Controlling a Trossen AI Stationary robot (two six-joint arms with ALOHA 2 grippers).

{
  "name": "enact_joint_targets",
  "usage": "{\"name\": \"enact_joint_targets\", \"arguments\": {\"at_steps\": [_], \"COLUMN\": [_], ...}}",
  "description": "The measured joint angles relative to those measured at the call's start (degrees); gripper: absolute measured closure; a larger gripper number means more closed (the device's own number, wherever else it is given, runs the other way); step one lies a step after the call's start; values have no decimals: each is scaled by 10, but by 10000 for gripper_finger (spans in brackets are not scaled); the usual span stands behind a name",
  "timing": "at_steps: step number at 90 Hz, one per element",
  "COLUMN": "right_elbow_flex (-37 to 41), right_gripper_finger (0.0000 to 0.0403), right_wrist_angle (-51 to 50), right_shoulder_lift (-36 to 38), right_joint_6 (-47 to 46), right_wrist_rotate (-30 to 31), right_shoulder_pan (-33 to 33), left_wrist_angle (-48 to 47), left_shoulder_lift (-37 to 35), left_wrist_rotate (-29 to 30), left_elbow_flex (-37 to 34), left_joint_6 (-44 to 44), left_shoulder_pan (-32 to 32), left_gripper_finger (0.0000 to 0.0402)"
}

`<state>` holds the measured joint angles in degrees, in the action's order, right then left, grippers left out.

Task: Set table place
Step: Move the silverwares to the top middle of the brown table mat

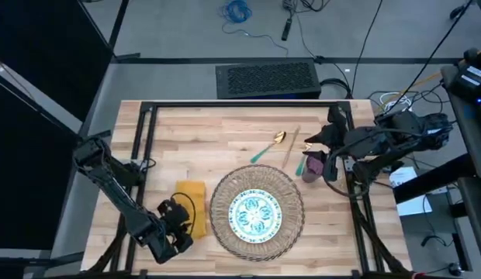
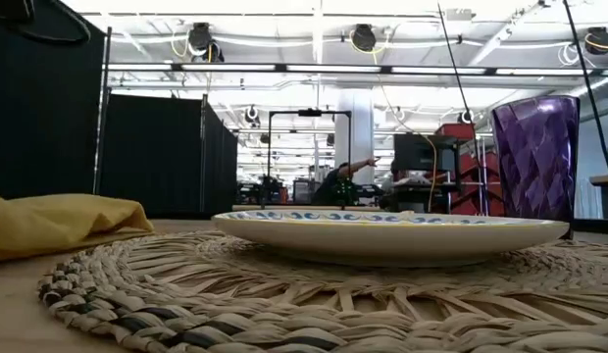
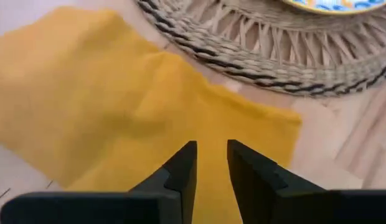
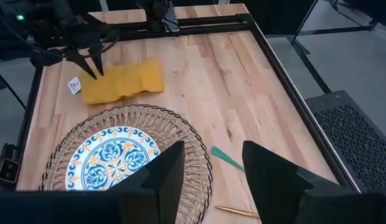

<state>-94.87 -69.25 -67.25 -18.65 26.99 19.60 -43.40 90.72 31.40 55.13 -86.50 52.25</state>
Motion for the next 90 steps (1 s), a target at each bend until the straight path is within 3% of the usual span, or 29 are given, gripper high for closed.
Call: {"name": "enact_joint_targets", "arguments": {"at_steps": [14,27,46,57,68,78,90], "right_elbow_flex": [0,0,0,0,0,0,0], "right_gripper_finger": [255,255,255,255,255,255,255], "right_wrist_angle": [0,-4,-22,-55,-78,-83,-104], "right_shoulder_lift": [1,3,3,4,13,27,41], "right_joint_6": [15,42,59,55,30,-2,-62], "right_wrist_rotate": [29,60,62,62,62,61,73], "right_shoulder_pan": [0,0,0,-6,-12,-11,-11], "left_wrist_angle": [-4,-26,-25,31,177,323,362], "left_shoulder_lift": [-27,-66,-123,-142,-117,-62,32], "left_wrist_rotate": [86,167,142,25,-185,-367,-491], "left_elbow_flex": [69,138,177,171,156,156,202], "left_joint_6": [87,231,463,563,665,675,673], "left_shoulder_pan": [-26,-79,-249,-401,-541,-634,-708], "left_gripper_finger": [327,327,327,327,327,327,327]}}
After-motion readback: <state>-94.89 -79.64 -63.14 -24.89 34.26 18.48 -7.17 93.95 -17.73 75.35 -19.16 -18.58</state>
